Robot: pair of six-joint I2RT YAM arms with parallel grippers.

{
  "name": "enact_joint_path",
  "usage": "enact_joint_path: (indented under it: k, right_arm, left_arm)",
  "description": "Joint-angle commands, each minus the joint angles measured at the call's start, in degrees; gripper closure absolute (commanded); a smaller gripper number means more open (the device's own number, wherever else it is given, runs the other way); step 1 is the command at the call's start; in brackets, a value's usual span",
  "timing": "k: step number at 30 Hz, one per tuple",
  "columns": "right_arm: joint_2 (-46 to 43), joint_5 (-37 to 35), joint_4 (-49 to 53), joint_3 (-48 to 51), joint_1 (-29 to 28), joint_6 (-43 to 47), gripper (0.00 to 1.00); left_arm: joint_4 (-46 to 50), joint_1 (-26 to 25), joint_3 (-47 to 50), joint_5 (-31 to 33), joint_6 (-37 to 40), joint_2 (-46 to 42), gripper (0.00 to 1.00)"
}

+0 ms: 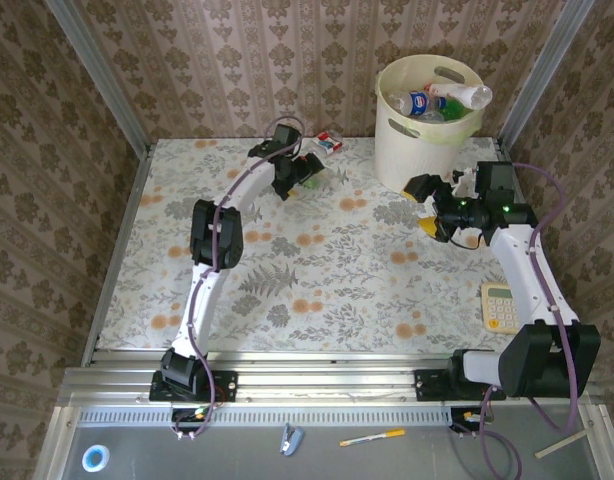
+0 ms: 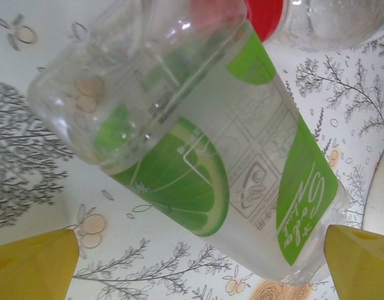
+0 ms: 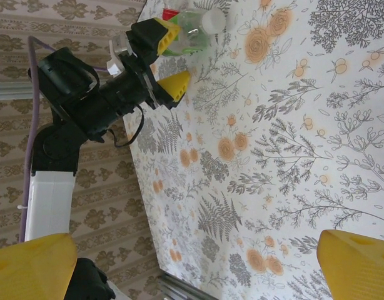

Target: Throw the plastic bottles in the bin

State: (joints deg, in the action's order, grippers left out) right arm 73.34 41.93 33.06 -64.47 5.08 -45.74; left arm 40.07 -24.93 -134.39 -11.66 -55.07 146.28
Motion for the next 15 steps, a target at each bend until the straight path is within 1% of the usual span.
enact_joint_path:
  k: [1,4,7,9,12,15]
  right_arm:
    - [0.6,1.8,0.0,-2.4,0.1,1.4,0.00]
    - [0.5,1.8,0.3,-2.7,0.2,1.6,0.00]
    - [0.5,1.7,0.3,-2.7,0.2,1.6,0.00]
    - [0.6,1.4,0.3,-2.6,0.3,1.5,0.00]
    - [0.8,1.3,0.0,-2.7,0.3,1.4,0.00]
    - [1.1,1.4,-0.4,-3.0,0.3,1.0,0.00]
  left_arm:
    - [8.6,1.2,-3.7,2.7,1.4,0.3,0.01]
    - [12.6,1.9,-2.1,2.8,5.0,-0.5,0.03]
    - [13.9,3.2,4.4,2.7,9.2,-4.4,0.07]
    - [13.0,4.2,12.0,3.2,12.4,-9.0,0.07]
    - [11.5,6.7,22.9,3.1,14.8,-16.2,0.09]
    - [10.1,8.4,30.3,3.4,17.9,-23.6,0.09]
